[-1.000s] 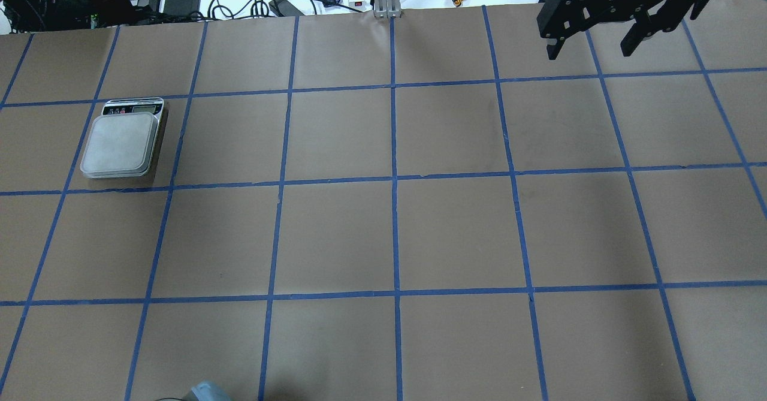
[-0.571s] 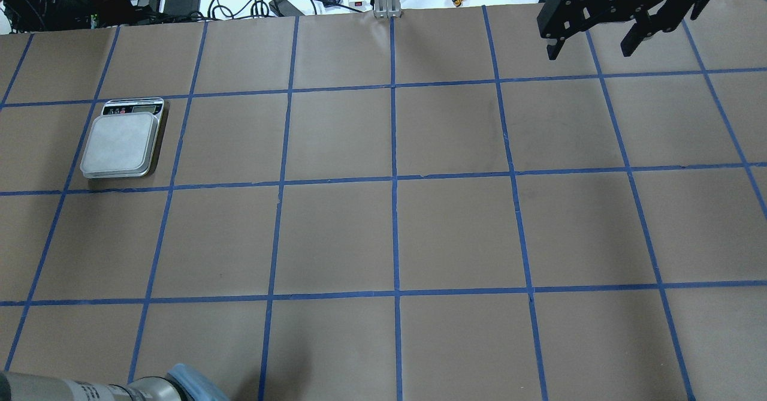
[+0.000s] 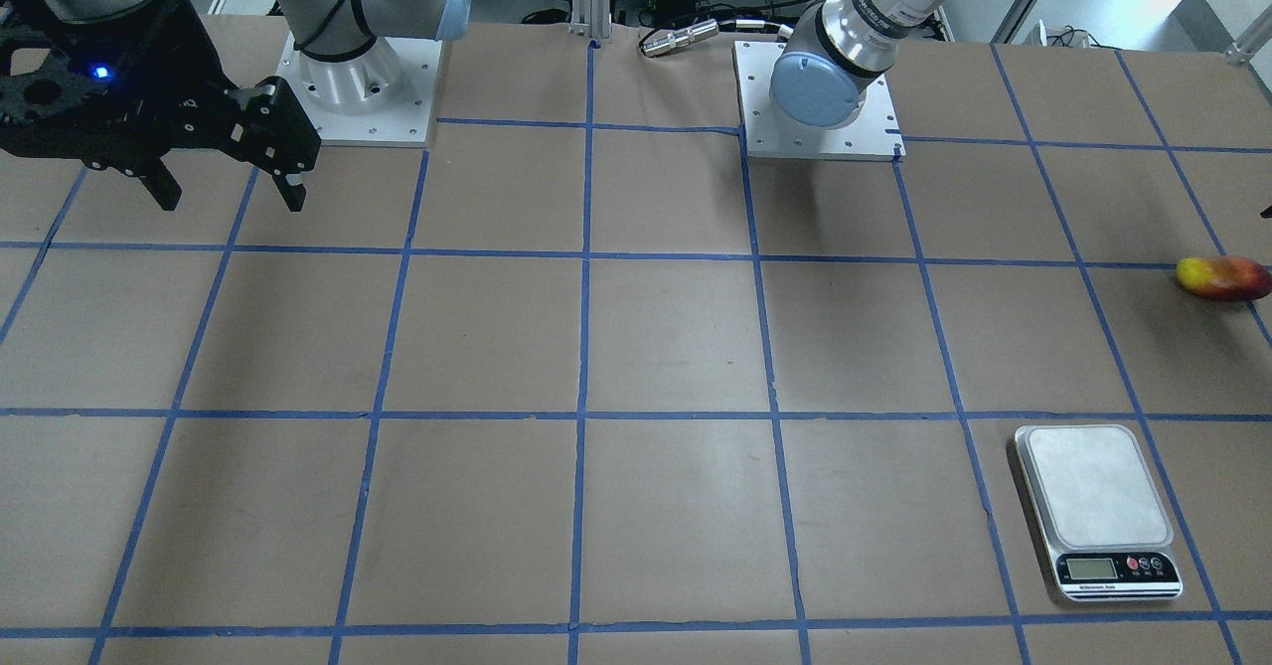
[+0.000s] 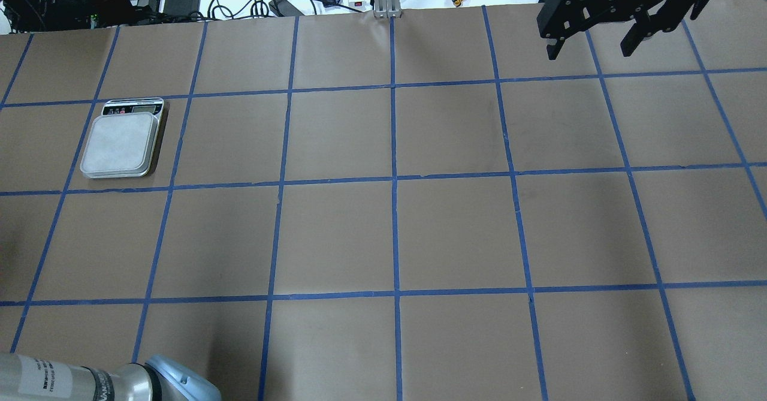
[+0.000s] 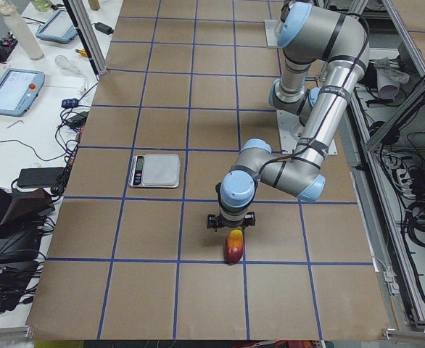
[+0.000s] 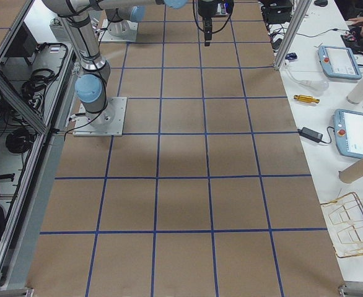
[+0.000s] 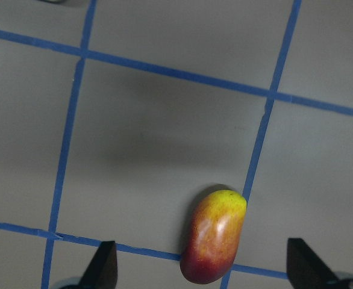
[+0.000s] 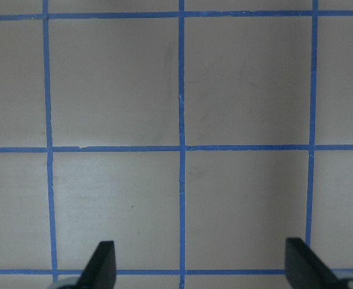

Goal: Weigh mango
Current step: 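Close the left gripper on the mango and lift it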

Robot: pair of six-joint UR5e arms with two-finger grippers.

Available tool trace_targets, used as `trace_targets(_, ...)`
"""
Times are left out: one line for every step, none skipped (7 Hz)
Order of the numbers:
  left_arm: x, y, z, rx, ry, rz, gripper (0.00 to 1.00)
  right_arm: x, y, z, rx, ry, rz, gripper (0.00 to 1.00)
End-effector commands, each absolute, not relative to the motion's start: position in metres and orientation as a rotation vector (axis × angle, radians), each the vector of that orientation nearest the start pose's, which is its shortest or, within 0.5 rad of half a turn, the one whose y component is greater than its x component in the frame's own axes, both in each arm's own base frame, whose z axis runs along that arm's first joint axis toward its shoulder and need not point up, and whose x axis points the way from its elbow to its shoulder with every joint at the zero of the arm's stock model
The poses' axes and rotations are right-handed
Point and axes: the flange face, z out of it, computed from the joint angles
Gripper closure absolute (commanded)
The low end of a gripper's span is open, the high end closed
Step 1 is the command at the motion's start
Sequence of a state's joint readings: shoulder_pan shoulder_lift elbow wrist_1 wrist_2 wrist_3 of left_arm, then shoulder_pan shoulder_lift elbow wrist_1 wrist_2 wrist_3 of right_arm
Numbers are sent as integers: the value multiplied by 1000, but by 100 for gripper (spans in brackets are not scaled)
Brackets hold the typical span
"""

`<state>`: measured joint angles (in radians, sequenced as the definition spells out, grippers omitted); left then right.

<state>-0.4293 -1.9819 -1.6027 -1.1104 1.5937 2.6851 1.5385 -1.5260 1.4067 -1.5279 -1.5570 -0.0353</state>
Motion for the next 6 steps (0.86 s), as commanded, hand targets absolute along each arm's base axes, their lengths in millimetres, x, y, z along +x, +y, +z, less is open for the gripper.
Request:
trace_targets(542,-377,222,2338,2104,21,0,118,-519,542,-6,3128,-121,0)
trace_targets(545,-375,201,2393,2090,11,0,118,-520,541,-6,3128,-118,0)
trace_targets(547,-375,193,2417,2078,10,0,118,-520,541,-6,3128,-118,0)
trace_targets(547,-374,187,2423,2086,3,0,118,-520,541,-6,3128,-118,0)
trace_targets(550,-370,184,2420,2096,-4,0,118,-519,542,-6,3128,-121,0)
trace_targets(550,-368,179,2422,2104,-16,1,118,-519,542,-6,3128,-121,0)
